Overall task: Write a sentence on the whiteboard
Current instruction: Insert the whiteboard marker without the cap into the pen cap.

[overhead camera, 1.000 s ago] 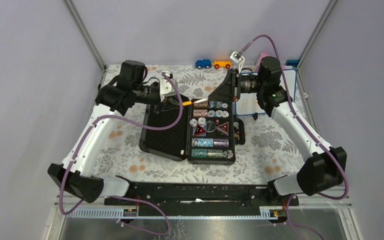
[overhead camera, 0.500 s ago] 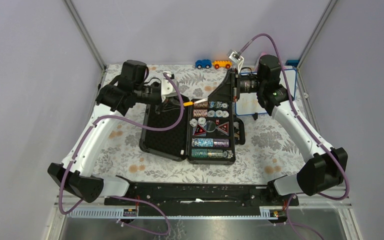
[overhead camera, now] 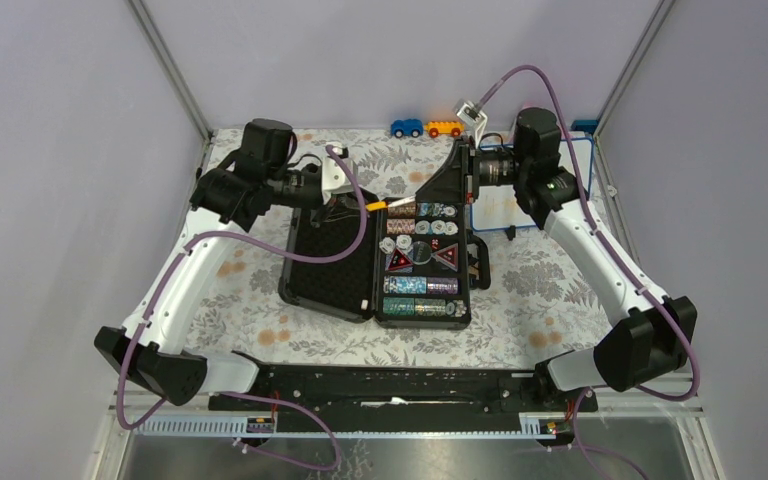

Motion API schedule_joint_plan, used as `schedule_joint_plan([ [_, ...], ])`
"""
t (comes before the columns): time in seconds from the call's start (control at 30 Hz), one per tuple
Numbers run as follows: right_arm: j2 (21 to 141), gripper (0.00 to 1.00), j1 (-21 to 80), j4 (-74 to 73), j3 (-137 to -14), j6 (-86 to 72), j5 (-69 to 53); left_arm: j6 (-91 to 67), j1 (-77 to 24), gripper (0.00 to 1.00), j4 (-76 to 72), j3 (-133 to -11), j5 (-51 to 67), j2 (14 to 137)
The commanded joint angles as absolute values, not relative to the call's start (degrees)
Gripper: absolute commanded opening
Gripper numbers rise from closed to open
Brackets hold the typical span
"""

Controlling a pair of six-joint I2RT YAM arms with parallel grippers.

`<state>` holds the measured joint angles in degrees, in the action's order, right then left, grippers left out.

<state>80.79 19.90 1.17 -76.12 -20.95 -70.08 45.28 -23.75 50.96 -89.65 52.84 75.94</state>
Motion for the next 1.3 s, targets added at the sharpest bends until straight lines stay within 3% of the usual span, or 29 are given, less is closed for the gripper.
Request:
schedule_joint_plan([
  [0.0, 80.5, 0.00, 20.5, 0.5, -79.9, -19.6, -70.7, 47.3, -24.1, 0.00, 52.1, -90.7, 52.2, 75.5],
  [1.27, 81.9, 0.00, 21.9, -10.1, -82.7, -11.2, -66.8, 44.5, -26.0, 0.00, 52.8, -93.4, 52.8, 77.3],
])
